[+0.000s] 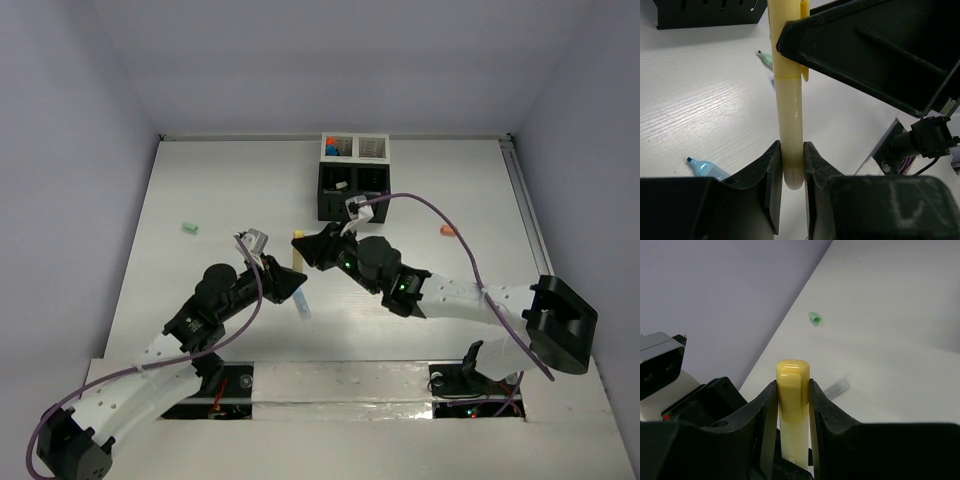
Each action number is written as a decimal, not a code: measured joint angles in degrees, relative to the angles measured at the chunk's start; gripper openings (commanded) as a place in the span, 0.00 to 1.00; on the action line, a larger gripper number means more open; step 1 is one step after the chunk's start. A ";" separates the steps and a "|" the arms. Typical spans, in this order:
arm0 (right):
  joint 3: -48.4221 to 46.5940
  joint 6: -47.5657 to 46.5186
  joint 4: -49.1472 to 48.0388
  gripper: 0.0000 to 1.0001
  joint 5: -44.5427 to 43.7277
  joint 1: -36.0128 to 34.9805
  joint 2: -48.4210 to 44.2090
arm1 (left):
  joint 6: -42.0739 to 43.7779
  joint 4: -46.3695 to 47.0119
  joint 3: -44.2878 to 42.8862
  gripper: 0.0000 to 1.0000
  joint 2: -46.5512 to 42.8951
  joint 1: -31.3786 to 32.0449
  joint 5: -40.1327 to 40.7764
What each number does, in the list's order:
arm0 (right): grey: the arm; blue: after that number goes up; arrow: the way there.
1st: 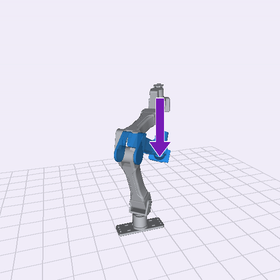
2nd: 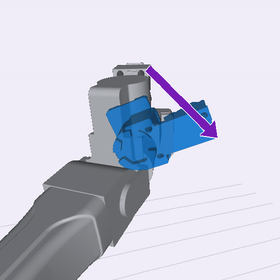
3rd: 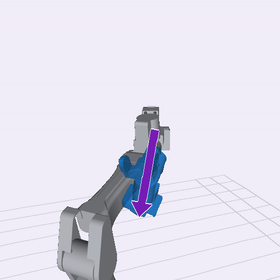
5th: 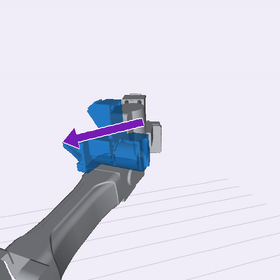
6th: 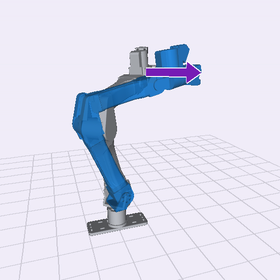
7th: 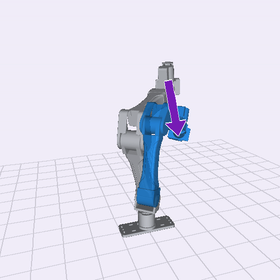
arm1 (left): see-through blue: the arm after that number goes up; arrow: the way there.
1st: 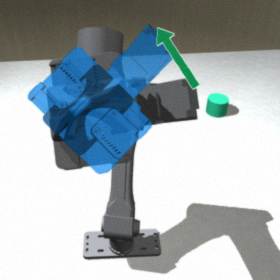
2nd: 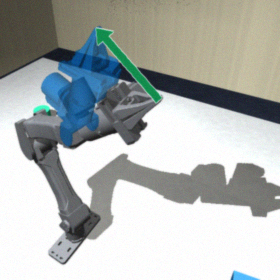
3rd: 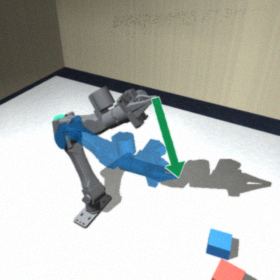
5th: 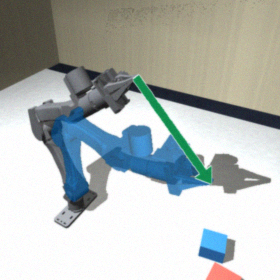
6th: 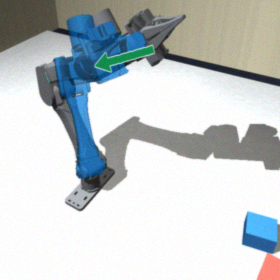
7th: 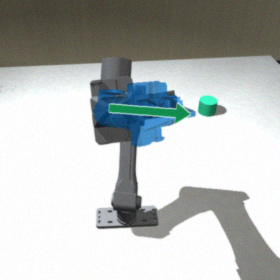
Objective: Sort the stationery into containers
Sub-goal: Close the pen cap on the pen, then place the pen in the storage box.
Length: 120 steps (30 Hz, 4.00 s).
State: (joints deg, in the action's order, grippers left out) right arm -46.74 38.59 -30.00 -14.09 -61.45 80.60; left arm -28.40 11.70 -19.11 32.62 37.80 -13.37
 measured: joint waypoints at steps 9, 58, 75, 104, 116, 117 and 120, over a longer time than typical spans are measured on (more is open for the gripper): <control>-0.35 0.26 0.39 0.00 -6.03 -2.80 1.60 | 0.04 -4.15 -2.91 0.00 4.02 0.02 -0.59; -17.18 -8.39 21.55 0.00 -13.97 22.88 5.60 | -3.54 24.68 4.74 0.57 2.29 -0.63 -6.69; -33.00 -29.44 11.08 0.00 -14.43 33.66 24.41 | 0.81 24.92 5.20 0.82 0.50 -0.63 6.16; -22.16 -28.59 0.02 0.68 -8.37 33.64 21.20 | 3.93 24.11 6.51 0.83 3.54 -0.63 10.64; -16.02 -17.49 14.84 0.00 4.94 31.58 6.43 | 3.32 19.17 6.49 0.51 -3.19 -0.42 19.69; -14.58 -16.50 16.33 0.00 6.75 30.56 5.86 | 3.26 17.90 6.49 0.46 -4.46 -0.42 21.53; -12.70 -15.21 21.64 0.20 10.62 25.70 6.43 | 2.89 14.45 6.49 0.43 -8.31 -0.42 25.90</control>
State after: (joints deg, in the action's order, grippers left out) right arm -59.44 23.38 -8.36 -3.46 -35.75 87.02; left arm -25.52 26.15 -12.62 24.32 37.39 12.53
